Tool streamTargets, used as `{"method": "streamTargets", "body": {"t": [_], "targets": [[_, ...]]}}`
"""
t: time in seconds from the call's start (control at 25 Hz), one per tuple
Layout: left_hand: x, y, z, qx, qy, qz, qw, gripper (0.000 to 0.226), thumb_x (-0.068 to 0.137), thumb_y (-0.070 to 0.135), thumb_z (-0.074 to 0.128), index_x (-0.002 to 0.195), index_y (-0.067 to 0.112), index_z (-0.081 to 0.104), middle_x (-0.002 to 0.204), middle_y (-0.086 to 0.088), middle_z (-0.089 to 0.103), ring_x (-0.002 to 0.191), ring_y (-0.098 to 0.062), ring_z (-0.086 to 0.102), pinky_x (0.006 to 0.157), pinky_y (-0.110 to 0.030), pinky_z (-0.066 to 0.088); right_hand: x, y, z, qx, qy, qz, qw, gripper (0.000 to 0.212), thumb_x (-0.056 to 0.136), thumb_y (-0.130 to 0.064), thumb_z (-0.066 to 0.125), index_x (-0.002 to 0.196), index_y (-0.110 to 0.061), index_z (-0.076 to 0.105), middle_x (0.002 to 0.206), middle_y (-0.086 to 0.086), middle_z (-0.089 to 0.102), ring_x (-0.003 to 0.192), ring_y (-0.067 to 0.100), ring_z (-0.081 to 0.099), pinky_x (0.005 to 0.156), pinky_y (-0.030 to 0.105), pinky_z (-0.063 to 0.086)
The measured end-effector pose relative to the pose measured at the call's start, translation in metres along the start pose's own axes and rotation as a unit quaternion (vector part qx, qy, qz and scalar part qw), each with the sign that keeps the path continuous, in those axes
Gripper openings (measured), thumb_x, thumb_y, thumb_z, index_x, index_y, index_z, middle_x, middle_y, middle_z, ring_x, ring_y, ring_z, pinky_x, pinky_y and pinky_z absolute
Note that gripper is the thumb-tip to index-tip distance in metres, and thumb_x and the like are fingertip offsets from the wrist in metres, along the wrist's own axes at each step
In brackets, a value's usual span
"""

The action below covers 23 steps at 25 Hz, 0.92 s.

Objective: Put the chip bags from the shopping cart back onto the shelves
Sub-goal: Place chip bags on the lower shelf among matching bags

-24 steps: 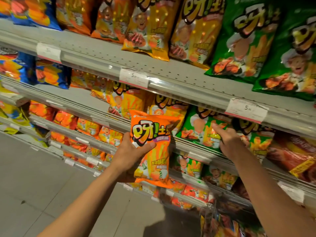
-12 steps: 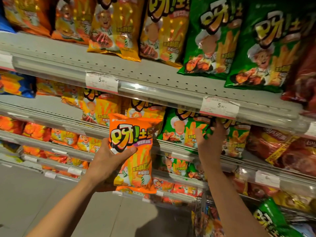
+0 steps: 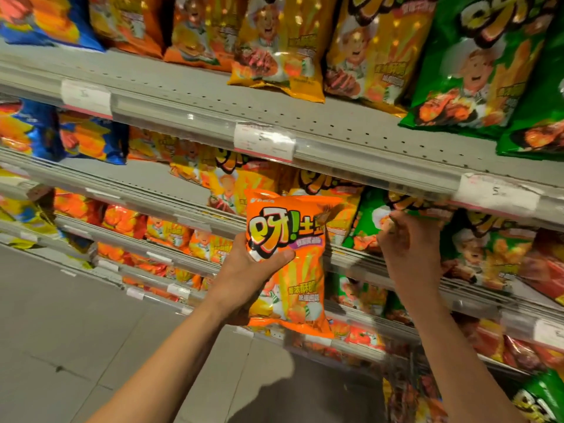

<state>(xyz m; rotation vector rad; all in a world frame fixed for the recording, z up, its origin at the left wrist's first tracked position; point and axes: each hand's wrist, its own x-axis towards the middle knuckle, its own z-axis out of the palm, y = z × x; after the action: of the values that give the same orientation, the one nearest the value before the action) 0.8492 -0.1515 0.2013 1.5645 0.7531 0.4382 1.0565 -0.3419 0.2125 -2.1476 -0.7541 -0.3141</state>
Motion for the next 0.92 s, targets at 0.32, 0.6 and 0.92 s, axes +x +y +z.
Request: {"method": "streamTargets", "body": {"t": [0.32,0.6,0.92], "targets": [[0.04,-0.029,-0.143,-0.034,-0.022,0.016,0.999,0.062,0.068,0.051,0.089,0.118,0.034,0.057,0.102,0.018,0.072,0.088,0.003,0.068,0.07,-0.022,0.057,-0.024,-0.145,0.12,0.04,-0.026,-0.049,0.998,0.029,0.094,-0.013,0.072,0.122,-0.013,0.067,0.111,0.009,0.06,0.098,0.023,0.061,0.086,0.033,0.047],[0.087,-0.035,-0.294,-0.078,-0.07,0.074,0.992,0.035,0.083,0.011,0.083,0.114,0.015,0.069,0.076,0.011,0.072,0.057,-0.002,0.063,0.047,-0.019,0.047,-0.041,-0.251,0.233,0.056,-0.117,-0.028,0.991,0.023,0.093,-0.015,0.071,0.112,-0.028,0.067,0.115,0.001,0.065,0.11,0.022,0.061,0.093,0.045,0.051],[0.163,0.008,-0.322,-0.03,-0.05,0.139,0.988,0.047,0.082,0.032,0.083,0.123,0.018,0.063,0.105,0.002,0.075,0.087,-0.008,0.071,0.061,-0.018,0.053,-0.038,-0.267,0.233,0.047,-0.119,0.025,0.991,0.033,0.093,-0.015,0.071,0.122,-0.027,0.065,0.134,0.005,0.061,0.129,0.023,0.056,0.106,0.049,0.046]]}}
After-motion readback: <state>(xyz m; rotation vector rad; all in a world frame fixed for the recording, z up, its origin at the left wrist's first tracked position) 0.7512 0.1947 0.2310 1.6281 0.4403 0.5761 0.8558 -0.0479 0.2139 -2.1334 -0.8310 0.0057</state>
